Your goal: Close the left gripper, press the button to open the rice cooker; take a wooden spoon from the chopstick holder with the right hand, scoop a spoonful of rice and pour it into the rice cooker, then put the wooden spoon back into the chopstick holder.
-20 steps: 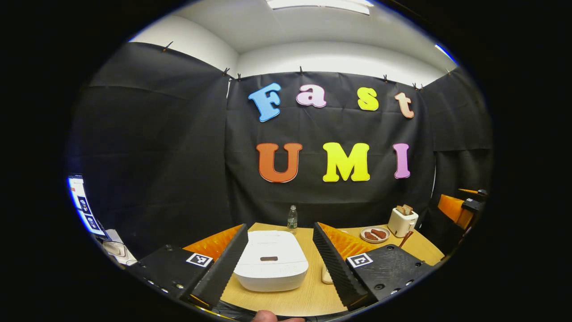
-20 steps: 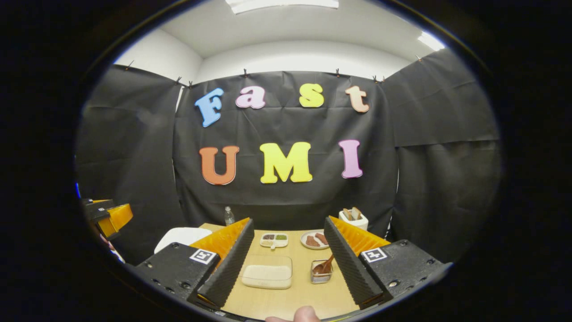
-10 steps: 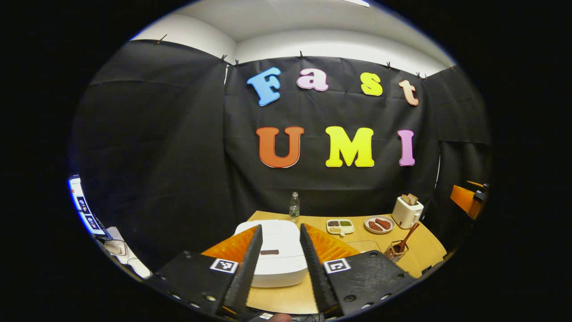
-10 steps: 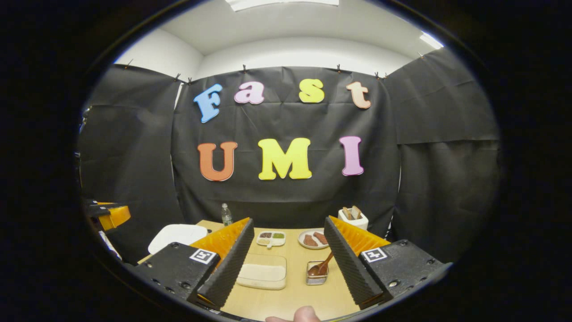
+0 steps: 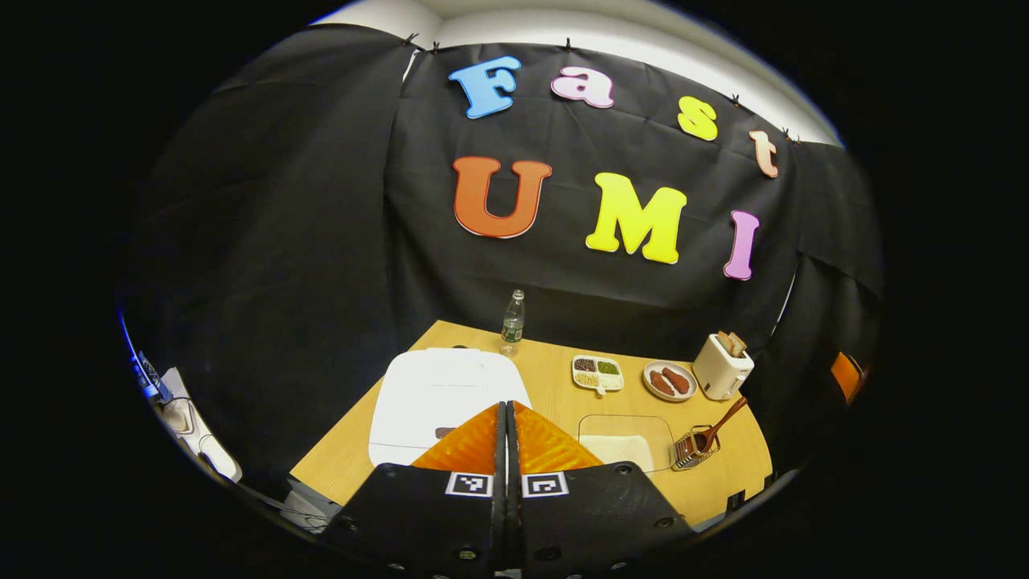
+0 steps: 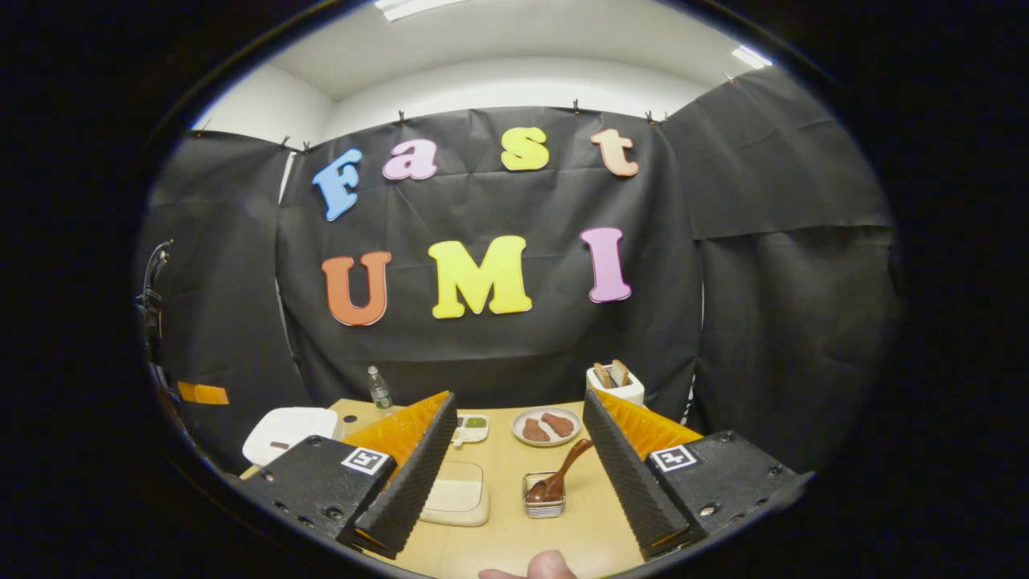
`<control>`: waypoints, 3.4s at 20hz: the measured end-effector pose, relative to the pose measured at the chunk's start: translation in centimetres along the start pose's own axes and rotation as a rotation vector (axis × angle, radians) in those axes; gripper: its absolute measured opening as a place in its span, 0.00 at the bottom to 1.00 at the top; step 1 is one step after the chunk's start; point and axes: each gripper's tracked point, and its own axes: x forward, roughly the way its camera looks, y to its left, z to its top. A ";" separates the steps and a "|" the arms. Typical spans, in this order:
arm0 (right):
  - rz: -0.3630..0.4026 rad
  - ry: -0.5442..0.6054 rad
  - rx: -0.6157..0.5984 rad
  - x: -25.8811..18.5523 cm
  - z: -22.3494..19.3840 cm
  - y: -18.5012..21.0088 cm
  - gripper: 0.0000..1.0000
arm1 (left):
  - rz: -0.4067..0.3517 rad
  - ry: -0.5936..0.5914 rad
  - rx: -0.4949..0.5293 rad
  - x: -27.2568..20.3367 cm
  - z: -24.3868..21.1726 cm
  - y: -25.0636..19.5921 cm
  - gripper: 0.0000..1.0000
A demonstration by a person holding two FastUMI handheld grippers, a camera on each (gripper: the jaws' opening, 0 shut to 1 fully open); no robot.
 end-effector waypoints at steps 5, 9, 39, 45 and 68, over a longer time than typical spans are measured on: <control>-0.044 0.019 0.011 1.1 -0.7 -2.6 0.99 | 0.011 0.216 -0.041 4.6 -3.3 2.5 0.00; -0.072 0.054 0.018 1.6 -1.8 -4.3 0.99 | 0.019 0.325 -0.049 7.2 -5.6 4.0 0.00; -0.012 0.083 0.023 2.0 -2.1 -0.3 1.00 | 0.061 0.215 -0.064 9.7 -3.8 6.4 0.01; -0.037 0.098 0.036 0.8 -2.2 -1.6 0.99 | 0.079 -0.012 -0.106 8.4 3.9 6.5 0.01; 0.021 0.129 -0.014 1.6 -3.4 -2.9 1.00 | 0.105 -0.347 0.000 -4.8 9.4 2.1 0.94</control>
